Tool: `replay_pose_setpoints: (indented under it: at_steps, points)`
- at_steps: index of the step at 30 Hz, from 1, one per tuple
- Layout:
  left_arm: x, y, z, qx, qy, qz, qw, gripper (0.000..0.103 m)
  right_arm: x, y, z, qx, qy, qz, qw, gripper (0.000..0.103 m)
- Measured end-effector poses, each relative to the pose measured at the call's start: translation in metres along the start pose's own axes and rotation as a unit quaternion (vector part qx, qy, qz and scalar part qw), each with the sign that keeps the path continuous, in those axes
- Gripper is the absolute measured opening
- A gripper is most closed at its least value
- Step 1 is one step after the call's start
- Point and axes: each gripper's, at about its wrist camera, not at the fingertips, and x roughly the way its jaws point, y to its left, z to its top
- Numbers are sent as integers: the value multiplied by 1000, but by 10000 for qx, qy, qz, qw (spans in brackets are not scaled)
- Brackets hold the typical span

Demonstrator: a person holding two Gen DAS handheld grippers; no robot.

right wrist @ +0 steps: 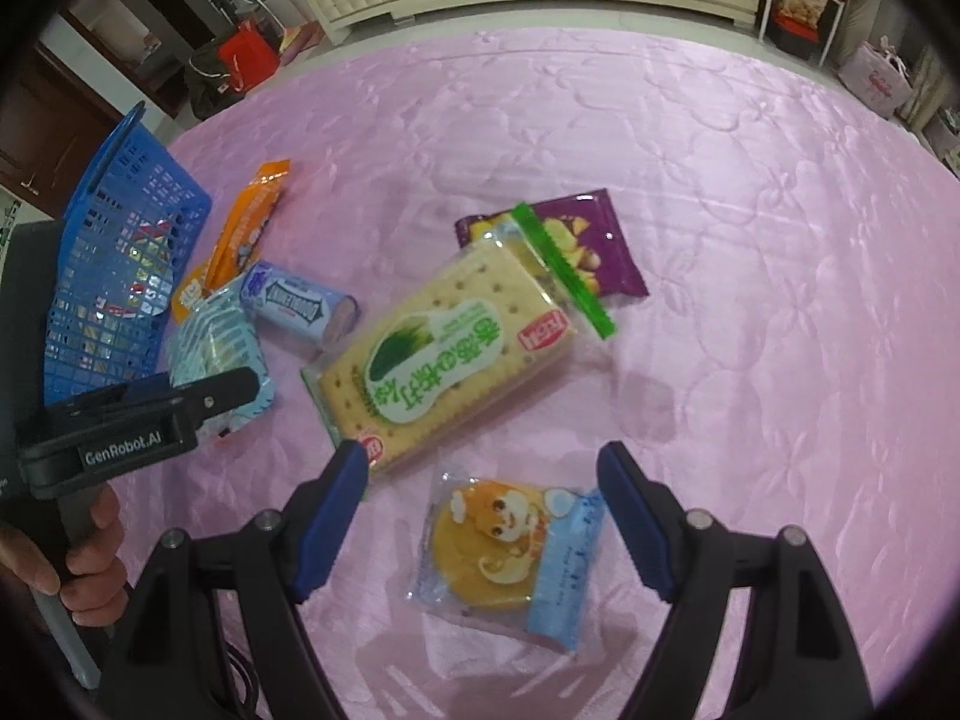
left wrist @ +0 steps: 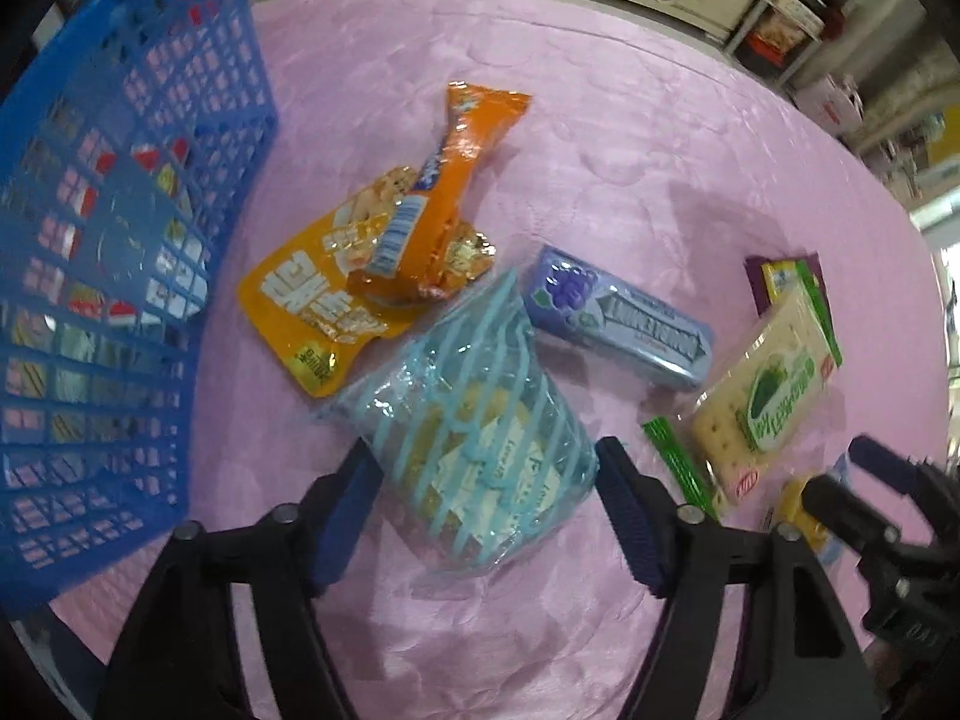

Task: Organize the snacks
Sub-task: 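Grasp the light-blue striped bag with the left tool, then grasp the green-labelled cracker pack with the right tool while the left tool holds the blue bag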

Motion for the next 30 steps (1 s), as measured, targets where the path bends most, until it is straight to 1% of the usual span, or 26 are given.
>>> replay_pose_setpoints:
  at_steps: [1,4,9,11,13,16,19,21,23,26,30]
  points:
    - [-1,-1,0,38,7,2,10000,65,-1,-1,0,39,6,5,10000,82]
    - [-9,-4,-4,115,-86,-142,9998,64,-5,-1,-2,107,4,-28,9999,82]
    - [-32,-10,-12,536,-413,-140,9976,64,-16,-2,1,264,-24,-43,9996,82]
    - [-42,-11,-13,665,-536,-140,9962,64,-20,-3,4,451,-59,36,9990,82]
    - [-48,-9,-12,783,-670,-84,9946,64,-20,-5,9,658,-75,145,9977,82]
    - [-55,-7,-9,1058,-781,177,9912,64,-12,-7,19,986,-37,157,9950,82]
    - [-60,-3,-3,1143,-775,198,9902,64,1,-10,25,1384,33,267,9900,82]
    - [-62,3,0,1200,-781,219,9895,64,7,-11,28,1601,-9,357,9865,82]
    - [-64,3,6,1328,-790,266,9876,64,12,-11,30,1737,-17,300,9843,82]
    - [-66,3,6,1503,-886,319,9841,64,20,-7,36,1882,50,282,9817,82]
    - [-59,-2,8,1536,-893,254,9838,64,28,-1,43,1937,115,-22,9810,82]
